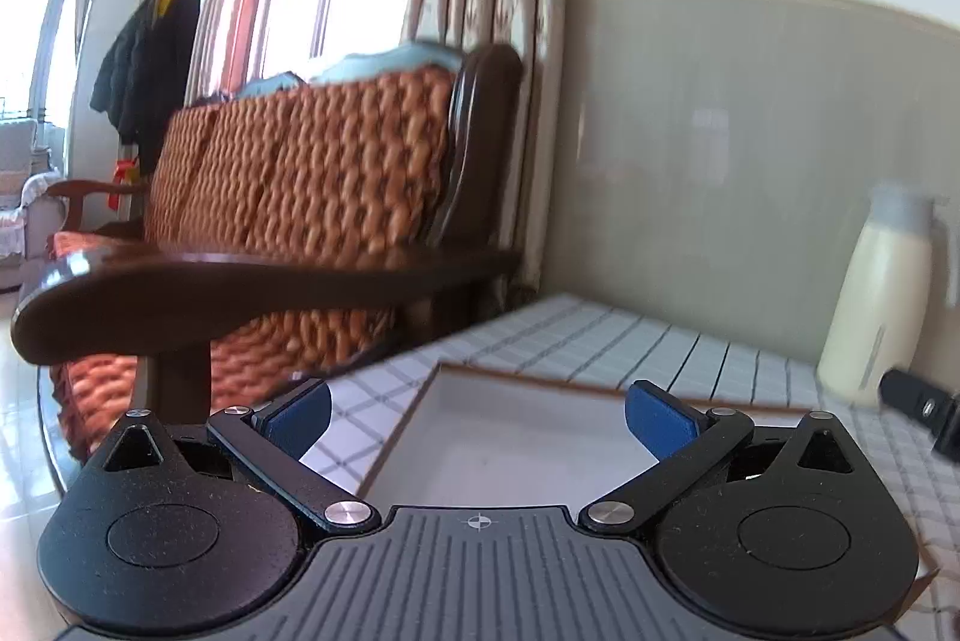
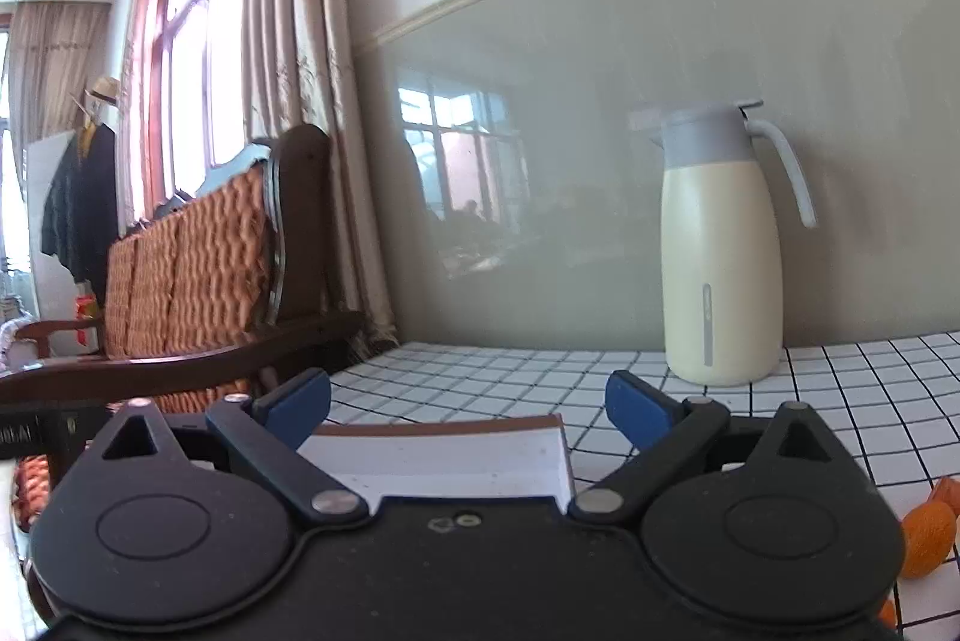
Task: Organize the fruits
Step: 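Open both tools to drop the fruits into the box, then move both open tools away from the box to the loose fruit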
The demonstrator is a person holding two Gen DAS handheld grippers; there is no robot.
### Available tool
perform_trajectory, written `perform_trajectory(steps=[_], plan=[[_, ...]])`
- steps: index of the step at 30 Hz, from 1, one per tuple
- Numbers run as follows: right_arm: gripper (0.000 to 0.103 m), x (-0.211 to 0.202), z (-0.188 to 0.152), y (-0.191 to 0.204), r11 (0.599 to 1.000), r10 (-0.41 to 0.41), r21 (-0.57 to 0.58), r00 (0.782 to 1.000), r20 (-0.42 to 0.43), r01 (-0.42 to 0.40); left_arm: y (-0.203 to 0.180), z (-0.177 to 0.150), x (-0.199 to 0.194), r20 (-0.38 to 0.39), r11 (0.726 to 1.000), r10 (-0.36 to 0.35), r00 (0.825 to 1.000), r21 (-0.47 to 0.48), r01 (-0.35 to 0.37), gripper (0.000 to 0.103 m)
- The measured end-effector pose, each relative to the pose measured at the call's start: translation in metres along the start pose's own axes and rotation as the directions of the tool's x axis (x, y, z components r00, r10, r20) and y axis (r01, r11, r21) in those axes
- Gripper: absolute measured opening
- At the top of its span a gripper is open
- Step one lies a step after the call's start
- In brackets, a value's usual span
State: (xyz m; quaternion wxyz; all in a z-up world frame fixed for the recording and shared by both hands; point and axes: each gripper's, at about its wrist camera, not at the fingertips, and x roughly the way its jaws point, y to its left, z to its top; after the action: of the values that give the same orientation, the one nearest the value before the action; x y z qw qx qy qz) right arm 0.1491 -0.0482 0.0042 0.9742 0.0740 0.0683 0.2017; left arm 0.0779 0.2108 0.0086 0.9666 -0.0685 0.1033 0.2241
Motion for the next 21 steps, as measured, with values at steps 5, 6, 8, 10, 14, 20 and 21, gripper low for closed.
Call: perform_trajectory(steps=[5, 6, 8, 10, 14, 20, 21], plan=[[0.097, -0.002, -0.001, -0.006, 1.000, 0.025, 0.013, 0.999, -0.023, -0.025, -0.005, -0.002, -0.012, 0.018, 1.000, 0.010, 1.000, 0.018, -0.010, 0.103], [0.097, -0.002, -0.001, -0.008, 0.999, 0.030, 0.017, 0.999, -0.031, -0.030, -0.007, -0.003, -0.012, 0.018, 1.000, 0.009, 1.000, 0.029, -0.009, 0.103], [0.097, -0.003, -0.003, -0.009, 0.999, 0.045, 0.020, 0.997, -0.055, -0.044, -0.014, -0.005, -0.013, 0.017, 0.998, 0.009, 1.000, 0.062, -0.010, 0.103], [0.097, -0.006, -0.005, -0.010, 0.998, 0.057, 0.027, 0.995, -0.078, -0.055, -0.019, -0.008, -0.017, 0.028, 0.994, 0.025, 0.999, 0.105, -0.028, 0.103], [0.097, -0.012, -0.009, -0.014, 0.997, 0.081, 0.024, 0.985, -0.151, -0.078, -0.039, -0.014, -0.024, 0.009, 0.982, 0.017, 1.000, 0.185, -0.019, 0.103], [0.097, -0.037, -0.007, -0.032, 0.999, 0.026, -0.016, 0.984, -0.175, -0.029, -0.063, -0.017, -0.035, -0.015, 0.978, -0.039, 0.999, 0.206, 0.041, 0.103], [0.097, -0.042, -0.005, -0.037, 1.000, 0.011, -0.019, 0.985, -0.170, -0.014, -0.068, -0.017, -0.038, -0.017, 0.978, -0.052, 0.998, 0.202, 0.054, 0.103]])
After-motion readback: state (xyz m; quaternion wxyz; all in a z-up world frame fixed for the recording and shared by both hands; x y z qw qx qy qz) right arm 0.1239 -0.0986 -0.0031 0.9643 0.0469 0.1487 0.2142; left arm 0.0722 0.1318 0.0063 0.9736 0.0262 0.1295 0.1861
